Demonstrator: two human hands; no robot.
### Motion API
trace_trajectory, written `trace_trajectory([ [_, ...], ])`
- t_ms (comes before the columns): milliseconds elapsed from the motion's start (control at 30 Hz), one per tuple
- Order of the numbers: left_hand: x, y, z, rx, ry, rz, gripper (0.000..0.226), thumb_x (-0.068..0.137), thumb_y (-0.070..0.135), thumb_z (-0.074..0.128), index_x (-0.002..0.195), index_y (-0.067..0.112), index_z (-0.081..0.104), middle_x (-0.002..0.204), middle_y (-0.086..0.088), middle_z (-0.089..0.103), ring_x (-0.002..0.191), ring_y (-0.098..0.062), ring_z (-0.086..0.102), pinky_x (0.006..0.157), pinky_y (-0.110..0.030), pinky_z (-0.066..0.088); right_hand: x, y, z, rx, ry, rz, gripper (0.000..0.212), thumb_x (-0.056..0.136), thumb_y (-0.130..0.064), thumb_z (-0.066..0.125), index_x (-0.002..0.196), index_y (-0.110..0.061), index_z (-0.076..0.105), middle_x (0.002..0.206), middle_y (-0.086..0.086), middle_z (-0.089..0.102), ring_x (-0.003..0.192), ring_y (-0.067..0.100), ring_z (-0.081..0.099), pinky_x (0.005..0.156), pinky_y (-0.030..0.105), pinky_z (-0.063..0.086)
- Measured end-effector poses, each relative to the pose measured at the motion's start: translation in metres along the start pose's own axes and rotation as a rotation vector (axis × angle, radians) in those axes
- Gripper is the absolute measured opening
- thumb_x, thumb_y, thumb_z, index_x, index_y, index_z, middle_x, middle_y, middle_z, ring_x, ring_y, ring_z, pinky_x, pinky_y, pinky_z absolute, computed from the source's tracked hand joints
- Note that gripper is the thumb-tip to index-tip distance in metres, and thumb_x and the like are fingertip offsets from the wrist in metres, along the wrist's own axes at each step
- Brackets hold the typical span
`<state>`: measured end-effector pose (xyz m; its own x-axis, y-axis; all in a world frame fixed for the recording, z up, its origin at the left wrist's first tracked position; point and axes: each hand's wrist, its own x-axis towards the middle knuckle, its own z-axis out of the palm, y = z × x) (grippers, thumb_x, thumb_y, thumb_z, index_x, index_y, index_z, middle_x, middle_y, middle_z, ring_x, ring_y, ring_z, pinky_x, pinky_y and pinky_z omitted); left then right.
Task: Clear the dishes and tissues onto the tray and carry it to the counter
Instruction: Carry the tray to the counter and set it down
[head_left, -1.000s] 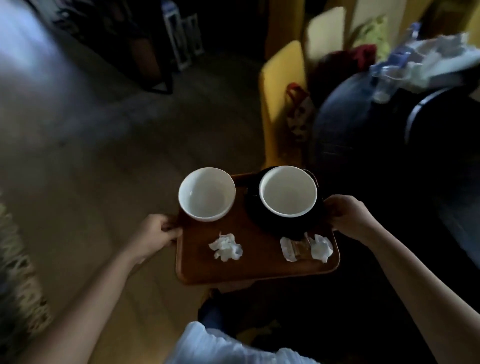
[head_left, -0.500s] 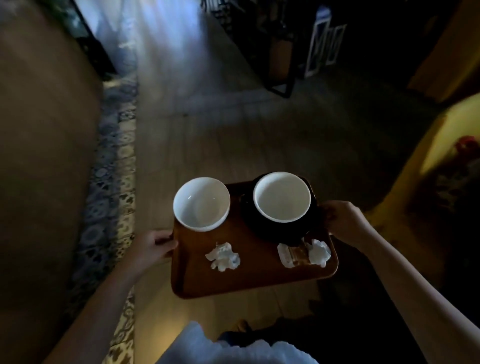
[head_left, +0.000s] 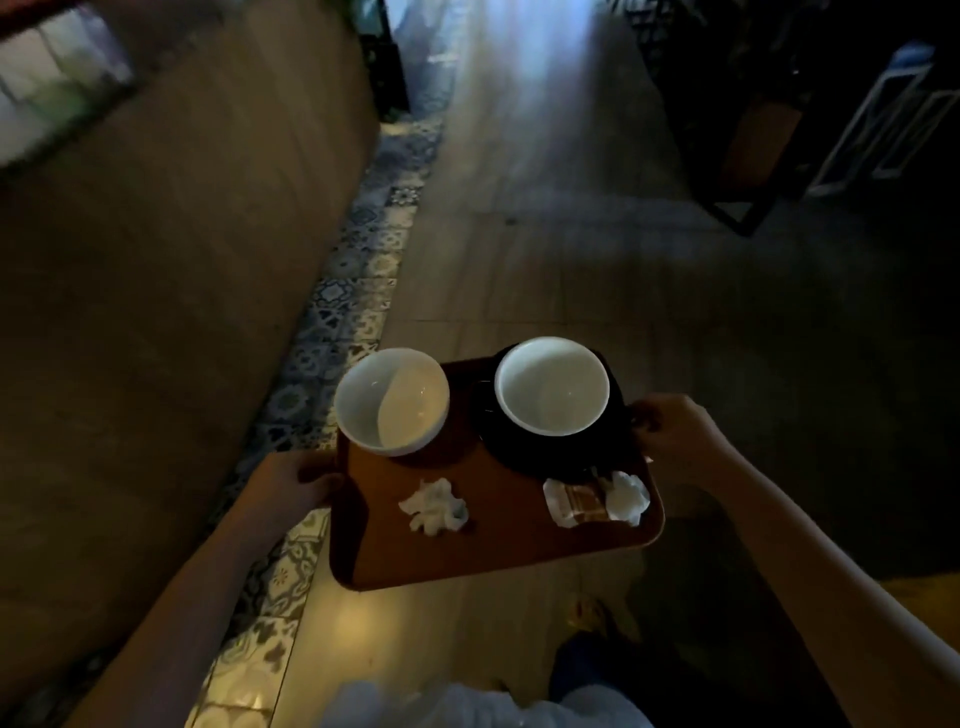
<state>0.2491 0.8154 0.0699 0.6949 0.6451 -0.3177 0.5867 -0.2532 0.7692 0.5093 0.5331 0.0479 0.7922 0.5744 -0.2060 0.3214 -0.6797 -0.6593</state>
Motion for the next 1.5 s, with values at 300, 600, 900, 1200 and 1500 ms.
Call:
trace_trajectory([
  [300,0.004,0.023,0.025,-0.188,0.168,-0.091,0.017,0.085,0.004,0.06,0.098,0.011,0.068,0.079,0.006,0.07,0.07,-0.006,0.067,0.062,-0.019,0.05,0.111,-0.021,-0.037,-0.109,-0.172,-0.232,0.02,0.081,-0.005,0.063,0.099,-0.008,0.069,0.092,0.007,0.069,0.08,0.014,0.059,0.074,0.029,0.048],
  [600,0.009,0.027,0.04,-0.297,0.385,-0.201,0.036,0.082,-0.003,0.058,0.075,0.03,0.068,0.061,0.022,0.07,0.063,0.002,0.067,0.052,-0.013,0.048,0.184,-0.064,-0.042,-0.144,-0.293,-0.452,0.019,0.08,0.003,0.056,0.093,0.002,0.069,0.086,0.016,0.069,0.085,0.031,0.065,0.08,0.042,0.051],
  [900,0.043,-0.001,0.001,-0.384,0.591,-0.32,0.044,0.081,-0.007,0.059,0.063,0.032,0.071,0.06,0.008,0.072,0.06,-0.012,0.068,0.061,-0.029,0.051,0.254,-0.136,0.017,-0.128,-0.423,-0.518,0.009,0.079,0.007,0.057,0.073,0.012,0.062,0.063,0.011,0.052,0.061,0.017,0.049,0.062,0.027,0.037],
  [1200,0.106,-0.022,-0.098,-0.378,0.668,-0.375,0.029,0.081,-0.005,0.06,0.076,0.022,0.069,0.055,0.018,0.069,0.064,-0.004,0.064,0.056,-0.022,0.048,0.338,-0.252,0.088,-0.133,-0.474,-0.611,0.012,0.078,0.009,0.053,0.074,0.01,0.065,0.066,0.02,0.061,0.063,0.019,0.054,0.055,0.024,0.04],
  [1500,0.175,-0.042,-0.18,-0.387,0.764,-0.495,0.024,0.082,-0.005,0.059,0.095,0.013,0.069,0.056,0.019,0.069,0.069,-0.008,0.063,0.06,-0.026,0.05,0.433,-0.347,0.158,-0.125,-0.534,-0.72,0.015,0.077,0.013,0.048,0.081,0.024,0.057,0.08,0.043,0.059,0.062,0.036,0.056,0.053,0.031,0.037],
])
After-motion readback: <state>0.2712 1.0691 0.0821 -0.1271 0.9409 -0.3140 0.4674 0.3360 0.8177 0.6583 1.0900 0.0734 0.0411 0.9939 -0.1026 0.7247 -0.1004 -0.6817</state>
